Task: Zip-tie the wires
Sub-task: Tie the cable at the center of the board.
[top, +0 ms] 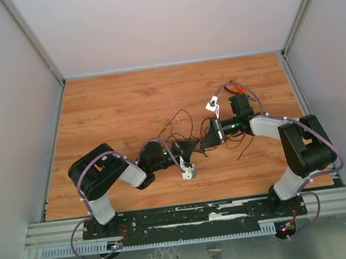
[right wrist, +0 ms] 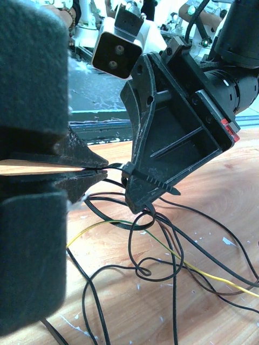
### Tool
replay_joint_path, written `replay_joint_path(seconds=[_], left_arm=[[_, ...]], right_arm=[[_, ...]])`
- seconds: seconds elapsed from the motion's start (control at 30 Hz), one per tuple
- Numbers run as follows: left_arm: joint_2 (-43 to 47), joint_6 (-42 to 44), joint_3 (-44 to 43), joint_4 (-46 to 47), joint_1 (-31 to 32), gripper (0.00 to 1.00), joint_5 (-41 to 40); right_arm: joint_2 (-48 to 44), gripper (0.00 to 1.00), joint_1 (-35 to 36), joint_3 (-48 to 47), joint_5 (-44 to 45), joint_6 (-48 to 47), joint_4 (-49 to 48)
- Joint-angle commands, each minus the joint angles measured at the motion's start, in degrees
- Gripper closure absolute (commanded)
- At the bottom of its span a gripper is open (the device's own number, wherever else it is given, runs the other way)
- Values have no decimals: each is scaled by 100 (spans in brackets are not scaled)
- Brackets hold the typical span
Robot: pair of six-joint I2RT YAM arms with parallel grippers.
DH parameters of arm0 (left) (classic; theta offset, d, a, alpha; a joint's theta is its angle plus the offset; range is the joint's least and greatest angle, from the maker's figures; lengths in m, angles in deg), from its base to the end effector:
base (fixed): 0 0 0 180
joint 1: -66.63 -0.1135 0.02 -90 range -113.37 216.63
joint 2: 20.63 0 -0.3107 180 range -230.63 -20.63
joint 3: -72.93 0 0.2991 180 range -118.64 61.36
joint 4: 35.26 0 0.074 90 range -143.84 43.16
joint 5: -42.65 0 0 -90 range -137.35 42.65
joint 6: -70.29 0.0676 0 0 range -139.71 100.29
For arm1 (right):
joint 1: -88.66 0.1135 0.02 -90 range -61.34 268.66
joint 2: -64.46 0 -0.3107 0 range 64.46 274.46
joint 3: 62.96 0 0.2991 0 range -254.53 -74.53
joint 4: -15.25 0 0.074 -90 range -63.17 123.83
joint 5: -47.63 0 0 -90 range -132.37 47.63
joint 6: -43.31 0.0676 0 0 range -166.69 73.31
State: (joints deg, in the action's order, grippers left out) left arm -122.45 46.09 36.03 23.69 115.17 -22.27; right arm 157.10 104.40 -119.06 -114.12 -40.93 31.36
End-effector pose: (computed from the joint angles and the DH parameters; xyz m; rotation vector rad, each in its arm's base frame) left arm 0.2069 -0.2775 0.1326 1.5510 0.6109 -0.1385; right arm 0.3025 0.1520 0.1701 -0.7283 2.1485 1.7047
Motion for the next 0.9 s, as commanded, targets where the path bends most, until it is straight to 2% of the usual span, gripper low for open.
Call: replay_joint_path(seconds=[0.0, 0.57, 0.87], left_arm=[[-4, 95, -8, 48, 99, 100, 227], [-6, 223, -30, -74, 130, 100, 209], [25, 220, -23, -74, 139, 100, 190]], right_arm=[[78, 100, 7, -237, 205, -85, -145], [52, 100, 36, -261, 467, -108, -172], [-213, 100, 95, 72, 627, -8, -563]])
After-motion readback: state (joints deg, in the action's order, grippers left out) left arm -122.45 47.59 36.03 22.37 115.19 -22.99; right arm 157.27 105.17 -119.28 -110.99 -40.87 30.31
